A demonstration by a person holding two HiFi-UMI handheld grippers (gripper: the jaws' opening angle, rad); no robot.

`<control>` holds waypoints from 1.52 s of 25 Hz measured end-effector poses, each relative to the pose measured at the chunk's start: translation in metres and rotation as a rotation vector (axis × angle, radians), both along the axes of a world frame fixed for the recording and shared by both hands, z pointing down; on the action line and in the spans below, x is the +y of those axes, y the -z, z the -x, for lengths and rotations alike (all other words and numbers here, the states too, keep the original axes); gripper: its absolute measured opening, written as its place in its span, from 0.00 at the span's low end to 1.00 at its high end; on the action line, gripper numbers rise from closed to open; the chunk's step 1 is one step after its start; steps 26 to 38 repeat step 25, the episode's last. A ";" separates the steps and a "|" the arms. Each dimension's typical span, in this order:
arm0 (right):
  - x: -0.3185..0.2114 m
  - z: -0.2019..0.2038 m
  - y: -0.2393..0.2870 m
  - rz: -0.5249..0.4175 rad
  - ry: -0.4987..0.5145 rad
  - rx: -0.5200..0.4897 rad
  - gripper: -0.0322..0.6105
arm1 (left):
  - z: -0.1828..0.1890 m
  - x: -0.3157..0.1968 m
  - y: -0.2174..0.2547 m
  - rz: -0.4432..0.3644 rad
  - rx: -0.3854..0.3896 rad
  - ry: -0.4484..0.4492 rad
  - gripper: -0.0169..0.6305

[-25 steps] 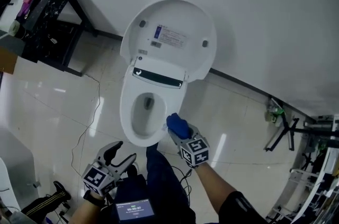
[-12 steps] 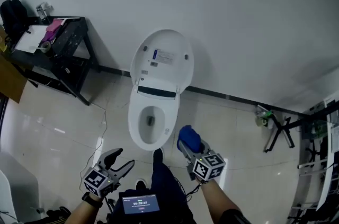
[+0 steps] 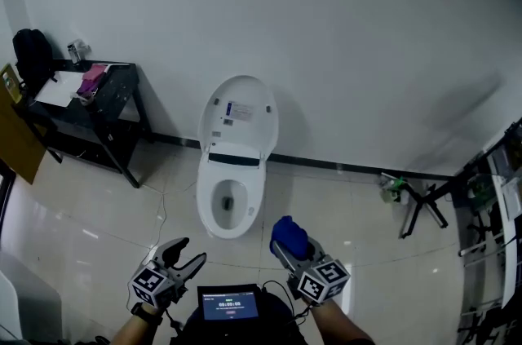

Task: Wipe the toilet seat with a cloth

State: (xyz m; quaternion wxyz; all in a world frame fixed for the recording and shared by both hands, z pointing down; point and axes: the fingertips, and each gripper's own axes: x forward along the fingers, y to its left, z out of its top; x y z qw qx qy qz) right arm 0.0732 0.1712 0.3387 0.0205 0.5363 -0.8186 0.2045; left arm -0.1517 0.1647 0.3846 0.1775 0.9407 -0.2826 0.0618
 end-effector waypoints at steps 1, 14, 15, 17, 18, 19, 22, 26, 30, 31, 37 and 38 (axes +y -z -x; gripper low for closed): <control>0.010 0.001 0.003 -0.004 0.008 0.003 0.38 | -0.001 0.006 0.002 -0.001 0.002 0.004 0.44; 0.075 -0.017 0.009 0.018 0.083 -0.053 0.38 | -0.041 0.047 0.022 -0.015 0.015 0.051 0.44; 0.076 -0.018 0.009 0.020 0.092 -0.061 0.38 | -0.044 0.048 0.024 -0.016 0.014 0.053 0.44; 0.079 -0.023 0.008 0.020 0.097 -0.064 0.38 | -0.049 0.054 0.028 -0.018 0.008 0.056 0.44; 0.080 -0.027 0.008 0.018 0.094 -0.060 0.38 | -0.051 0.056 0.029 -0.021 0.006 0.057 0.44; 0.080 -0.030 0.009 0.013 0.092 -0.056 0.38 | -0.053 0.057 0.031 -0.025 0.004 0.058 0.44; 0.080 -0.035 0.012 -0.003 0.102 -0.053 0.38 | -0.060 0.058 0.036 -0.042 0.003 0.060 0.44; 0.081 -0.038 0.013 -0.015 0.113 -0.057 0.38 | -0.066 0.060 0.040 -0.052 0.006 0.061 0.44; 0.081 -0.038 0.013 -0.015 0.113 -0.057 0.38 | -0.066 0.060 0.040 -0.052 0.006 0.061 0.44; 0.081 -0.038 0.013 -0.015 0.113 -0.057 0.38 | -0.066 0.060 0.040 -0.052 0.006 0.061 0.44; 0.081 -0.038 0.013 -0.015 0.113 -0.057 0.38 | -0.066 0.060 0.040 -0.052 0.006 0.061 0.44; 0.081 -0.038 0.013 -0.015 0.113 -0.057 0.38 | -0.066 0.060 0.040 -0.052 0.006 0.061 0.44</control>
